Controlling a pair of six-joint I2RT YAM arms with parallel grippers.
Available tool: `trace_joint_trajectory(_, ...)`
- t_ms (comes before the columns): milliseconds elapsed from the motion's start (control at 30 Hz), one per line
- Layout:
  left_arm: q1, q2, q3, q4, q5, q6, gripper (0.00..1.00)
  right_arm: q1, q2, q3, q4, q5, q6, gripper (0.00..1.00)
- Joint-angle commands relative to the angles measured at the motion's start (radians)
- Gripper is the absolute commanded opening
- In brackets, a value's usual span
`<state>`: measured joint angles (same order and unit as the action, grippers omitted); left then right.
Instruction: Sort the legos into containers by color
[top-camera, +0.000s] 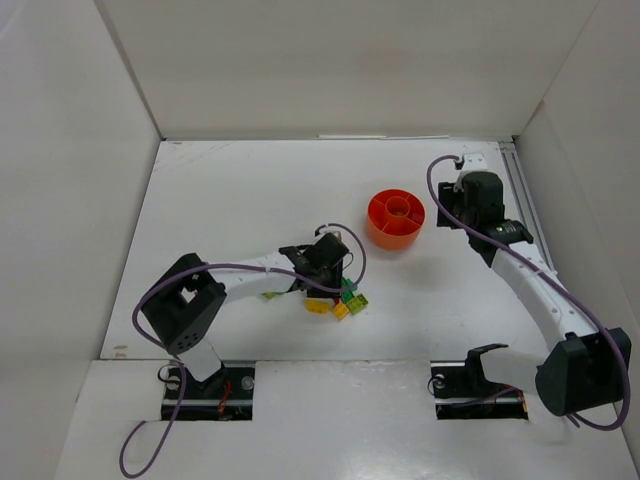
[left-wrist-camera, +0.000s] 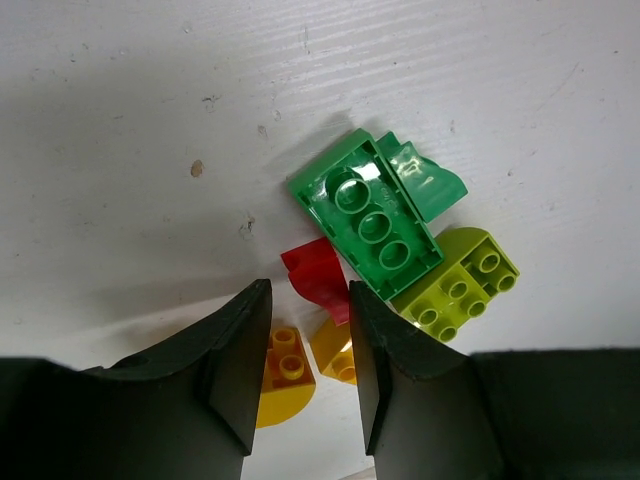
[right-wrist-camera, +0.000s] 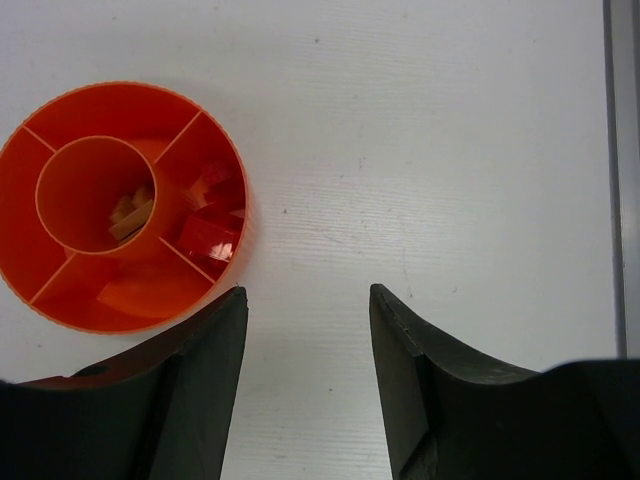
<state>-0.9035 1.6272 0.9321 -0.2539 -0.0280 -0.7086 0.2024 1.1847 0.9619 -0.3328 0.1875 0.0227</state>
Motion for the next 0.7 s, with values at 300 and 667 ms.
trace_joint_trajectory(300, -0.017, 0.007, 0.033, -0.015, -0.021, -0.020, 0.20, -0.017, -0.048, -0.008, -0.005, 0.015, -0.007, 0.57)
trace_joint_trajectory(667, -0.017, -0.104, 0.033, -0.025, -0.021, 0.021, 0.10, -0.017, -0.077, -0.028, 0.012, -0.077, -0.056, 0.57)
